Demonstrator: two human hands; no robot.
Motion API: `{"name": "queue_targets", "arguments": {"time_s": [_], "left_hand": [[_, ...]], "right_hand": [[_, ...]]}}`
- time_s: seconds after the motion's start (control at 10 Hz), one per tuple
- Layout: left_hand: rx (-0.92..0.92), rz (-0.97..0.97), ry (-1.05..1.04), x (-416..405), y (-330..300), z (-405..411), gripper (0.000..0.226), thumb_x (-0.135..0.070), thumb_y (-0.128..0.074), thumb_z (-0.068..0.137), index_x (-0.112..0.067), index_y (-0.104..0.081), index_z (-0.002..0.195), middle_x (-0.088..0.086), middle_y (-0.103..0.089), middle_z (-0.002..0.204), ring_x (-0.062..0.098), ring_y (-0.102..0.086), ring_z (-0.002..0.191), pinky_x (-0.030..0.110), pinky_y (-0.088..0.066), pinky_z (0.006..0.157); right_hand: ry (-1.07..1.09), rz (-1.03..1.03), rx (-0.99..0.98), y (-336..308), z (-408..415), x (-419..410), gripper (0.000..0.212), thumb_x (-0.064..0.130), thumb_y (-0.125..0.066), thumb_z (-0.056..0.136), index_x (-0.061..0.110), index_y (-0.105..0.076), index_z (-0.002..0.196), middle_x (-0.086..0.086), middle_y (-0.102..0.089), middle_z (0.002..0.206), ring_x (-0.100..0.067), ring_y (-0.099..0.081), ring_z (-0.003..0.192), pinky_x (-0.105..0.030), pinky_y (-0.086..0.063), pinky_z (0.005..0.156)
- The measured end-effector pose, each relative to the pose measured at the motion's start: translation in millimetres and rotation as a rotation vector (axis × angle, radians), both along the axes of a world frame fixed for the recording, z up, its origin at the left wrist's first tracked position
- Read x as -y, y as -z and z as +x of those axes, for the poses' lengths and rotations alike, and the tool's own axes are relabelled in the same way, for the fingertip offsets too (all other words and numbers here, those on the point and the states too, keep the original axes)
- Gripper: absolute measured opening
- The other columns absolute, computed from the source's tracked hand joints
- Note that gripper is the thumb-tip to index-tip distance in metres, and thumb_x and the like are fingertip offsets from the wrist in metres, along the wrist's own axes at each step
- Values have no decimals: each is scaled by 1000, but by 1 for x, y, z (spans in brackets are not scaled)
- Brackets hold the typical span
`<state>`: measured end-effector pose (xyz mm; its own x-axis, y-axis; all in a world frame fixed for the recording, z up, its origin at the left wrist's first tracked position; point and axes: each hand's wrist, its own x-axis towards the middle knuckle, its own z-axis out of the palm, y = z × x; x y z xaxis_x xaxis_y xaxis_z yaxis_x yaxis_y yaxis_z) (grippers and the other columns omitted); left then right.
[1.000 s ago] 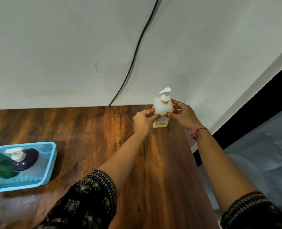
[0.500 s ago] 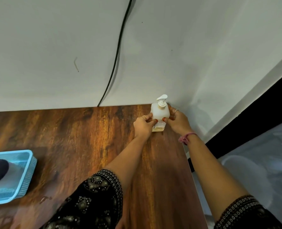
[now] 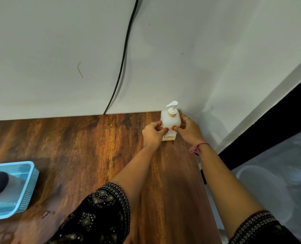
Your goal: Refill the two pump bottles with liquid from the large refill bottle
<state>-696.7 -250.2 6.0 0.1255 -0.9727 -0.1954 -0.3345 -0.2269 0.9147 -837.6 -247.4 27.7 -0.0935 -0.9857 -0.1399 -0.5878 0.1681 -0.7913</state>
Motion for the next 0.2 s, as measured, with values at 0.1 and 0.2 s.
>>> {"name": "queue_targets", "arguments": {"time_s": [0.1, 0.2], "left_hand": [[13, -3, 17, -5, -3, 3, 53, -17, -77, 80, -6, -59, 129, 6, -68, 116, 13, -63, 100, 29, -53, 92], [14, -3, 38, -15, -13, 13, 48, -17, -75, 82, -8, -59, 126, 5, -66, 120, 10, -61, 101, 23, -50, 88]], "right_hand": [[16, -6, 44, -3, 1, -4, 72, 12, -70, 83, 19, -34, 145, -2, -55, 135, -21, -56, 118, -37, -45, 101], [91, -17, 44, -18, 6, -16, 68, 10, -70, 83, 11, -36, 143, -5, -55, 132, -21, -55, 118, -28, -43, 96]]}}
